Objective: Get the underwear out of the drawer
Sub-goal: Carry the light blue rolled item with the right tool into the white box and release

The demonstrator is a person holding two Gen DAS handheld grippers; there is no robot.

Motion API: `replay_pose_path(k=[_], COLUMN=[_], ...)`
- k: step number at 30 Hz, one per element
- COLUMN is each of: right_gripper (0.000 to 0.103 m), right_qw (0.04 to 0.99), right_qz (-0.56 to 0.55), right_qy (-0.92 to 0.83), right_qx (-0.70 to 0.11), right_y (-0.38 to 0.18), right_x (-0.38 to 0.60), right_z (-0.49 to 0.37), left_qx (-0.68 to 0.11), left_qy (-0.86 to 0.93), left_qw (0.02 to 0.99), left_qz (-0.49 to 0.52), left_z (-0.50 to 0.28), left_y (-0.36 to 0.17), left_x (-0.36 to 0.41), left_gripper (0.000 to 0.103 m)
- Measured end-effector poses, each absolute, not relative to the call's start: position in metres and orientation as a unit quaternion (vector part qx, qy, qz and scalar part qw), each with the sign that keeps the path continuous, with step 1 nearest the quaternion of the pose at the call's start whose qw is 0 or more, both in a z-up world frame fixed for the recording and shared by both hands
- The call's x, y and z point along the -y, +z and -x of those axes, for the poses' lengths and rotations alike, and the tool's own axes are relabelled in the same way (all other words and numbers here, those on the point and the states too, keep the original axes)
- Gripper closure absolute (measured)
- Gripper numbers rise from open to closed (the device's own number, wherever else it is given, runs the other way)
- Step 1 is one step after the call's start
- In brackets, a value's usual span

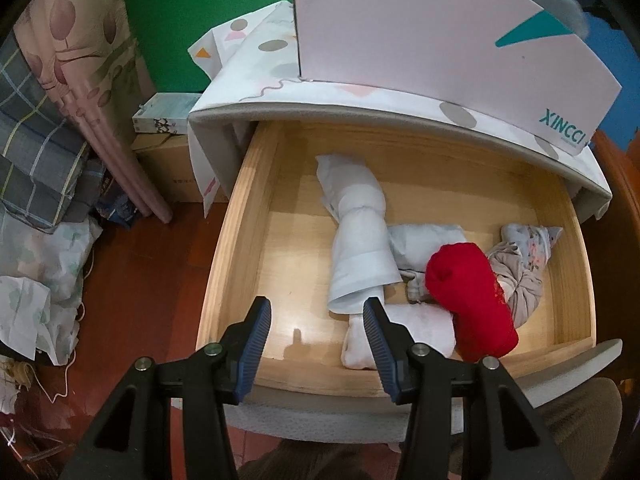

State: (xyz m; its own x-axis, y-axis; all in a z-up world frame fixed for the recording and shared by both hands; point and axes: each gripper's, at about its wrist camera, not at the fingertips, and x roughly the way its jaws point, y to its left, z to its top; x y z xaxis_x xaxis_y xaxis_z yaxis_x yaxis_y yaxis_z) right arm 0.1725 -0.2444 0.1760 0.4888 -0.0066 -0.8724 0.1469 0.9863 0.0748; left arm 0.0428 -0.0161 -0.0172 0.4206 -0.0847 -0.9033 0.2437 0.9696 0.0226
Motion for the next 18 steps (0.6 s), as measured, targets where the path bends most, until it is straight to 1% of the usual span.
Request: replay_pose_path(k=[11,15,18], right_gripper=[0.060,0.056,0.052], right_qw=[0.838,0.837,0.841], right_qz=[-0.088,-0.097,-0.100], right_qy=[-0.049,-0.051,-0.047], right_qx=[-0.536,-0.537,-0.530], right_y=[0.128,0.123,0.133], right_x=[0.248,0.250,0.250], right_z=[-0.195,-0.192,-0.187], left_qx=[-0.522,-0.521,-0.522], left_qy=[-0.101,-0.101,-0.101], left_qw=[0.843,0.844,0.843], left_qz=[-0.077,-0.080,-0.078], left_z=[-0.040,-0.040,-0.041], left_y=[-0.015,-0.014,-0.015], left_x=[0.018,0.018,0.018], left_gripper=[0.054,0.054,0.054])
